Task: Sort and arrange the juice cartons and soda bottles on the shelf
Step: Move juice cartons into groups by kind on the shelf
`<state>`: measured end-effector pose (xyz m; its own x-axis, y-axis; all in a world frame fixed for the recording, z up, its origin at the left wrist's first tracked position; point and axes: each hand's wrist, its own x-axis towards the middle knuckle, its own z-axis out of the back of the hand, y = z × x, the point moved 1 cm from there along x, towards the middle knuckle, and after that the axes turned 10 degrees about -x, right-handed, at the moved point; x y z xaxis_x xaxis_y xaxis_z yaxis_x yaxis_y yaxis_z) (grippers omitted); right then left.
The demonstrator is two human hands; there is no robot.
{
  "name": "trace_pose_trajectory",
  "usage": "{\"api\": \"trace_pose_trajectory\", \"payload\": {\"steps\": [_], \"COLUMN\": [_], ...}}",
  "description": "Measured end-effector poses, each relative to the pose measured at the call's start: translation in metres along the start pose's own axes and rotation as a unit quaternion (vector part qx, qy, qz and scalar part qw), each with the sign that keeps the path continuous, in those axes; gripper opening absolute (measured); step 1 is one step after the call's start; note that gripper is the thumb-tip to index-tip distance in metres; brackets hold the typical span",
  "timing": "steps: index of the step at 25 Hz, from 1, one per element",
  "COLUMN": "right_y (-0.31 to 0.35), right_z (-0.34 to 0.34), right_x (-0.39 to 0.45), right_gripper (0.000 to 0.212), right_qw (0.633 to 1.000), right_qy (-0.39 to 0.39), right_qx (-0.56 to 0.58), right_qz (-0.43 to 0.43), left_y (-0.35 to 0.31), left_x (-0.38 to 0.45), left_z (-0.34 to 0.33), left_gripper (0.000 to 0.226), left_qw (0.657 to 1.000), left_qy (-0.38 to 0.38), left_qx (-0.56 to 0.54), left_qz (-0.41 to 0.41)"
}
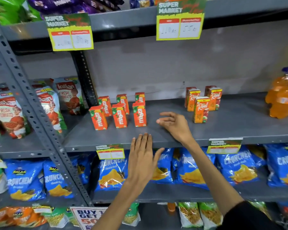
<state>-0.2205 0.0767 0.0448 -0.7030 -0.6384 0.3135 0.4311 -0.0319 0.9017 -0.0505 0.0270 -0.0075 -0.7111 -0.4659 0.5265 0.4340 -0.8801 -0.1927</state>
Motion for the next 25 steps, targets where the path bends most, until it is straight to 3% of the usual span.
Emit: {"api": "trace_pose_trajectory", "payload": {"steps": [3,5,10,13,18,22,25], "right_y": [-0.013,-0.028,-0.077,-0.098,-0.126,-0.140,-0.140], "right_z": [0.066,0.120,0.257,0.316,0.391,0.430,0.432], "right_x": [-0.017,-0.026,-0.037,-0.035,-0.016,0.007,0.015], "right_gripper": [0.024,0.022,0.028,0.040,0.049,0.039,0.047], "right_qw": [0.999,0.991,0.938,0.897,0.882,0.926,0.943], "right_qy": [-0.052,-0.124,-0.323,-0.395,-0.375,-0.279,-0.243], "right_qx": [0.008,-0.043,-0.119,-0.193,-0.262,-0.221,-0.197], "right_qz": [0.002,0.000,-0.034,-0.037,-0.111,-0.124,-0.111], "left_y": [-0.042,-0.079,-0.187,-0.236,-0.291,-0.306,-0.309], "left_x": [0.009,0.016,0.033,0.044,0.060,0.069,0.071], "left_z": [-0.012,-0.021,-0.046,-0.060,-0.083,-0.096,-0.104], "left_gripper": [0.075,0.068,0.053,0.053,0.049,0.047,0.049], "left_qw": [1.000,0.999,0.994,0.991,0.990,0.994,0.995], "left_qy": [0.012,0.017,0.002,0.015,0.050,0.059,0.063], "left_qx": [-0.028,-0.041,-0.097,-0.116,-0.106,-0.066,-0.042], "left_qz": [-0.007,-0.017,-0.052,-0.058,-0.073,-0.069,-0.062]}}
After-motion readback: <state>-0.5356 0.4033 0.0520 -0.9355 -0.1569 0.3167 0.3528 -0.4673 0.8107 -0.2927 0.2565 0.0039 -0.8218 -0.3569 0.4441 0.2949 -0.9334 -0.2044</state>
